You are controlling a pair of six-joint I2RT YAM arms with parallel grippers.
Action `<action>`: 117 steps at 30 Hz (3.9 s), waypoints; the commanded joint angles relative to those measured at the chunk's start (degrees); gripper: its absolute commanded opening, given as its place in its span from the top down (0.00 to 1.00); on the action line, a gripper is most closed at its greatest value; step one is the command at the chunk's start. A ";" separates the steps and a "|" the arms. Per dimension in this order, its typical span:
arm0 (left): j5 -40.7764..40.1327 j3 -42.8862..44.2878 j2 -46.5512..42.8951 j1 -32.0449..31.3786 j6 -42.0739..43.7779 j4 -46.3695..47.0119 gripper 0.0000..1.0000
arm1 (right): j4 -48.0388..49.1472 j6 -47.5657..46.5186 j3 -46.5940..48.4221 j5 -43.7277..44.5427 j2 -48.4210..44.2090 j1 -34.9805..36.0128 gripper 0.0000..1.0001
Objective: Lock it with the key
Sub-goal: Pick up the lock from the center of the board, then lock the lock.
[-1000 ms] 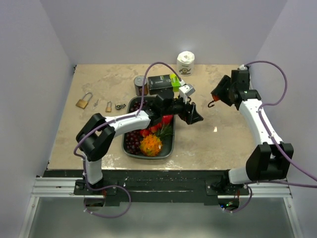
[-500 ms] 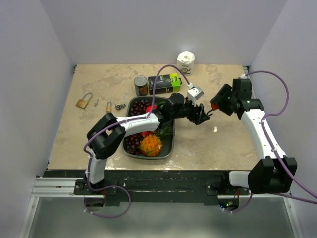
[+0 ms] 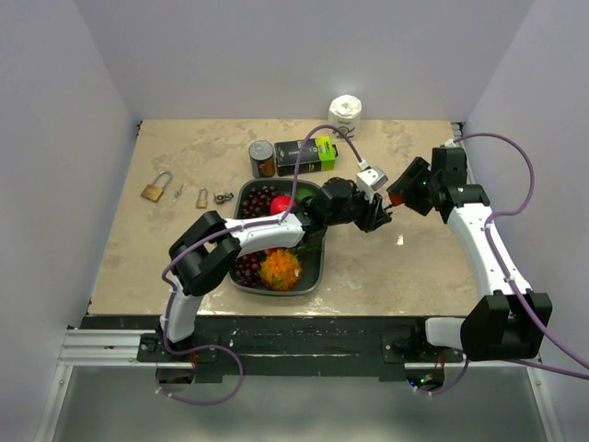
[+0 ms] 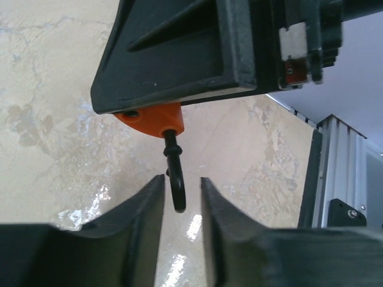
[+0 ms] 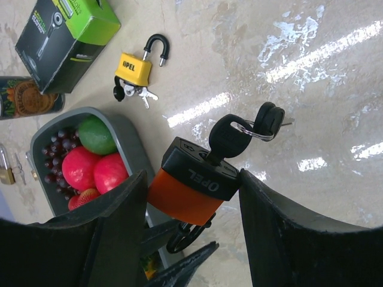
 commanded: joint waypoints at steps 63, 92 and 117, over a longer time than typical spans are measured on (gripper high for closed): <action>41.92 -10.96 -31.14 10.44 22.65 -17.54 1.00 | -29.77 -93.38 9.43 -46.61 -9.88 12.08 0.43; 36.65 -12.71 -30.45 3.86 21.86 -8.75 1.00 | -19.41 -81.54 9.43 -52.06 -6.89 20.69 1.00; 41.66 -17.28 -29.65 1.30 15.97 1.62 1.00 | -5.69 -71.32 7.23 -50.92 -9.18 27.90 1.00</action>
